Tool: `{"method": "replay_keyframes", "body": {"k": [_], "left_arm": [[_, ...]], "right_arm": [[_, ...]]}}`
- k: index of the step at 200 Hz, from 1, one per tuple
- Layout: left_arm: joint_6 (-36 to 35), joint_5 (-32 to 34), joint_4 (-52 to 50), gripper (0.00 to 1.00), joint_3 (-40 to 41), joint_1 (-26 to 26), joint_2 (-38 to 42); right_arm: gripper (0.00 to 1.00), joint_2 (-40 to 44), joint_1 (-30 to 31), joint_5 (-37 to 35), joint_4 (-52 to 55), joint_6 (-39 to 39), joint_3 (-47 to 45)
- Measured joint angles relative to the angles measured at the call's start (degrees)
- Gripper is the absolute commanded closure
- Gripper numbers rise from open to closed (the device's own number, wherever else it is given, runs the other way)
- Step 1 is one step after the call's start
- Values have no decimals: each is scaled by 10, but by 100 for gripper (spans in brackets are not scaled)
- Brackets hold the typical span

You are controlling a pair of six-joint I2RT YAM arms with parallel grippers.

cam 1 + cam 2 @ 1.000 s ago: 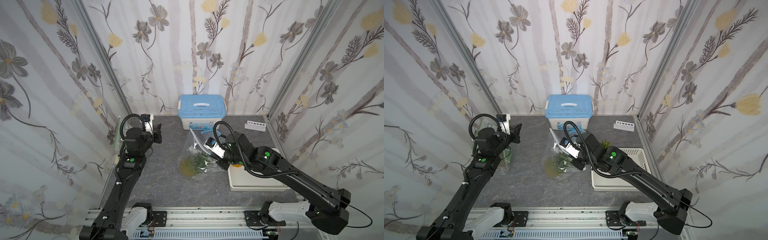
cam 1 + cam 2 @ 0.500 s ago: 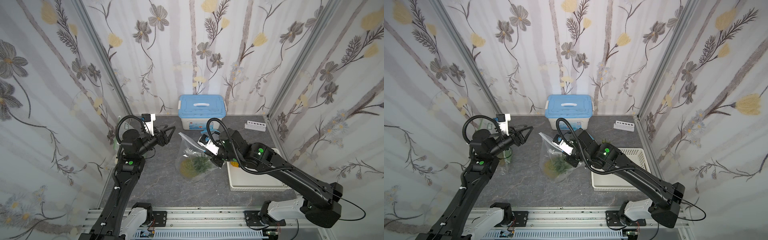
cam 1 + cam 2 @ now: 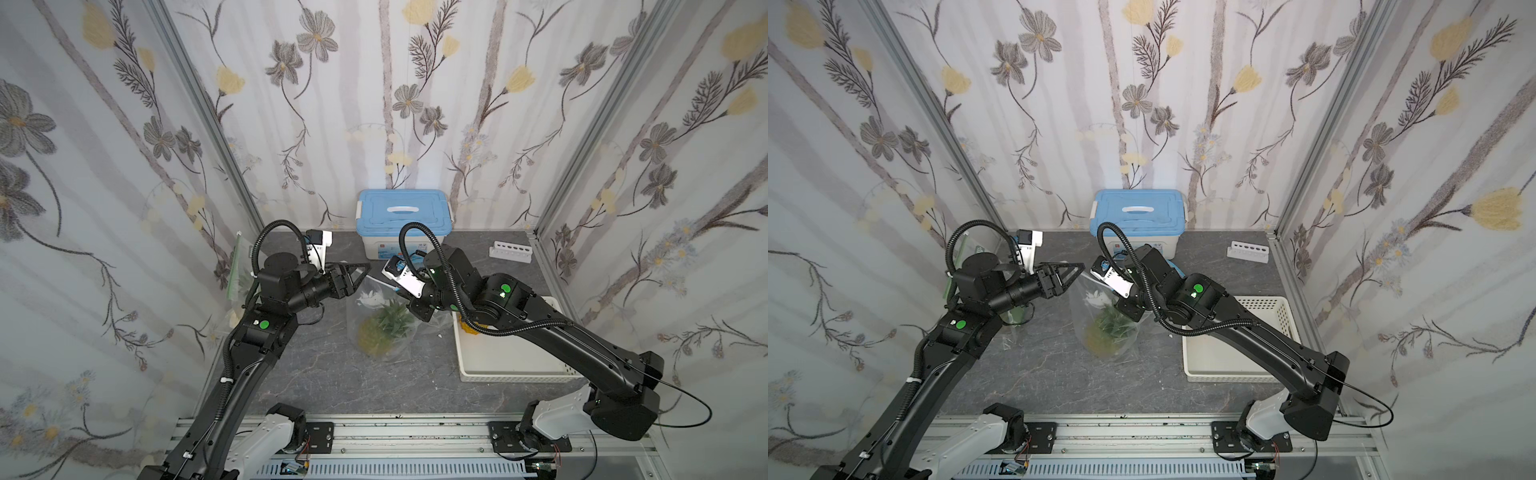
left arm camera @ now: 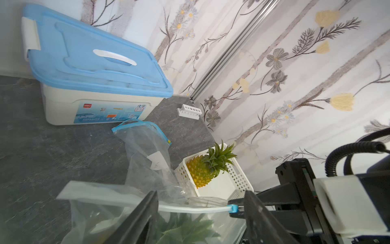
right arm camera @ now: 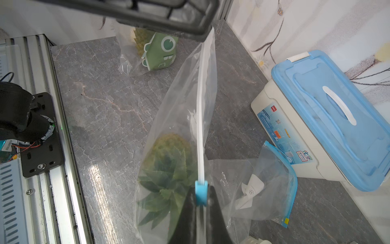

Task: Open the zip-top bag and take out the pineapple
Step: Unzip the zipper on the zipper food storage bag.

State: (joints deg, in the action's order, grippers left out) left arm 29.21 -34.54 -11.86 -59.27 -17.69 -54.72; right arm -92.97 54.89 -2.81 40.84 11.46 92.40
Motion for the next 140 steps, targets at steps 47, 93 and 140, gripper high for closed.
{"method": "replay_keyframes", "body": {"k": [47, 93, 140], "left_arm": [[-9, 81, -105, 32, -19, -15, 32], [0, 132, -132, 31, -29, -25, 19], [28, 157, -106, 31, -11, -34, -35]], "right_arm": [[97, -10, 0, -20, 4, 0, 20], [97, -12, 7, -30, 3, 0, 21], [97, -33, 21, -30, -12, 4, 28]]}}
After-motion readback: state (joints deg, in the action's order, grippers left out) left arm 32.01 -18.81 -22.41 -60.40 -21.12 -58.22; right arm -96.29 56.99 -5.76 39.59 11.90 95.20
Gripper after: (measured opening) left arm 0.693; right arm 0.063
